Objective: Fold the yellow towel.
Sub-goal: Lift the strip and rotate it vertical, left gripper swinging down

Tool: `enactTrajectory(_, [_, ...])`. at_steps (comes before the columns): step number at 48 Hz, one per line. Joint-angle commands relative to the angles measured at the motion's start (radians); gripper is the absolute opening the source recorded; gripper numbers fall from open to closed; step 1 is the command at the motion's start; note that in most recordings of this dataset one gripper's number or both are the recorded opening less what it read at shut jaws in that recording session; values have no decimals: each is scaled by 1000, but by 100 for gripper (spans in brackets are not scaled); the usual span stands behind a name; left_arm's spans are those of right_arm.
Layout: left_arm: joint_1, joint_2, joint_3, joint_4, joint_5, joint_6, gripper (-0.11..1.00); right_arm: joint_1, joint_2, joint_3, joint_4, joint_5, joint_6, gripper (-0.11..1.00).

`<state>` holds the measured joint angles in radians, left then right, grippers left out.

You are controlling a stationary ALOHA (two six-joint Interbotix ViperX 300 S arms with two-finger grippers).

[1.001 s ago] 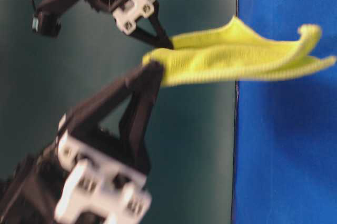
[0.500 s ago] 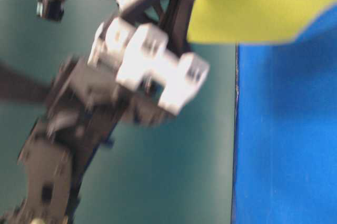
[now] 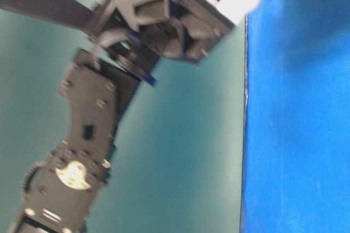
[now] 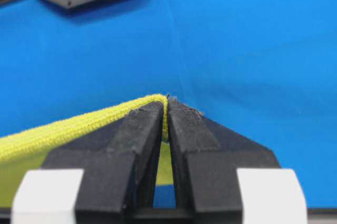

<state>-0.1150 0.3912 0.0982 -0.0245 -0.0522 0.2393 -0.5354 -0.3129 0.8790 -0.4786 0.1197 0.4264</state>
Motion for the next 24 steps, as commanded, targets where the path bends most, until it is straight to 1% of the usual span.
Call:
enactTrajectory(1, [-12,-57,40,0,-5,-43,4,-3,69,-52,5,-78,2,4])
enactTrajectory(4, [-12,-77,89,0,-8,-81,4,8,143,-98,5,-129,2,4])
enactTrajectory(7, [-15,-98,144,-2,-15,-91,4,17,204,-141,5,-152,2,4])
enactTrajectory(14, [-29,-150,281,-3,-72,-132,4,48,321,-250,5,-149,0,4])
enactTrajectory(18, [-31,-178,348,-3,-100,-156,4,60,354,-290,5,-141,0,4])
enactTrajectory(24, [-31,-206,413,-2,-109,-160,4,66,373,-313,6,-140,2,4])
